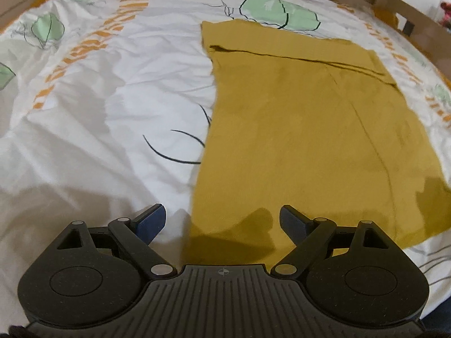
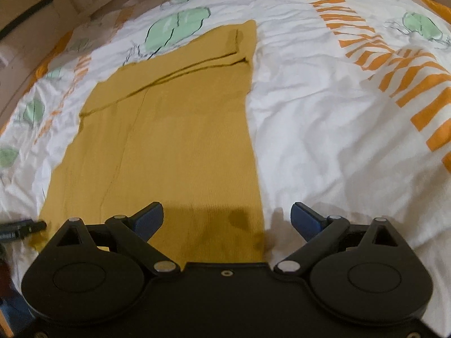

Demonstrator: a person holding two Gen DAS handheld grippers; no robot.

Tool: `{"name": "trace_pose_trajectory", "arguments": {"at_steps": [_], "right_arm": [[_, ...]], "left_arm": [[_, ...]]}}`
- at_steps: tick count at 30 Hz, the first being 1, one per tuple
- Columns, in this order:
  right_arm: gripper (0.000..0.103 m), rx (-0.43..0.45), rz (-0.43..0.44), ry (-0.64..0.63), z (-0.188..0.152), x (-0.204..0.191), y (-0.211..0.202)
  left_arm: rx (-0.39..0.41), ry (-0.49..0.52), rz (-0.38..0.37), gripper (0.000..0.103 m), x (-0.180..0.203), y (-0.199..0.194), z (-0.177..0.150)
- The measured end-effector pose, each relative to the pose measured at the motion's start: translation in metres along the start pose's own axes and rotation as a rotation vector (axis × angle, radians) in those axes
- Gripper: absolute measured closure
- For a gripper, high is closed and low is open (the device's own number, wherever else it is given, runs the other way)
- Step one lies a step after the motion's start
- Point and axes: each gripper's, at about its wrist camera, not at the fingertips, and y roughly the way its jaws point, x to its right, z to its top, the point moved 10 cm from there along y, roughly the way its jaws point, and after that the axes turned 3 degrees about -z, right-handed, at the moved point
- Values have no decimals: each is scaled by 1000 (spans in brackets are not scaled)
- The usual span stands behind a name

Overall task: Fold small clothes
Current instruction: 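Move both tools down to the sweater hem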

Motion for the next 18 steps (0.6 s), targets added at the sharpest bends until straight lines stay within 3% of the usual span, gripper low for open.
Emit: {"name": "trace_pose_trajectory", "arguments": {"at_steps": [4,10,18], "right_arm": [[5,-34,-20,-79,-15,-6,0],[1,-91,-39,-178,-31,-17,5],[0,-147,9,-140,-33,-17,16]], "left_arm": [[-34,36,9,15,-1,9,-8],[-83,63,-60,15,7,19,-12],[-91,51,-114,16,8,20,-14]]}}
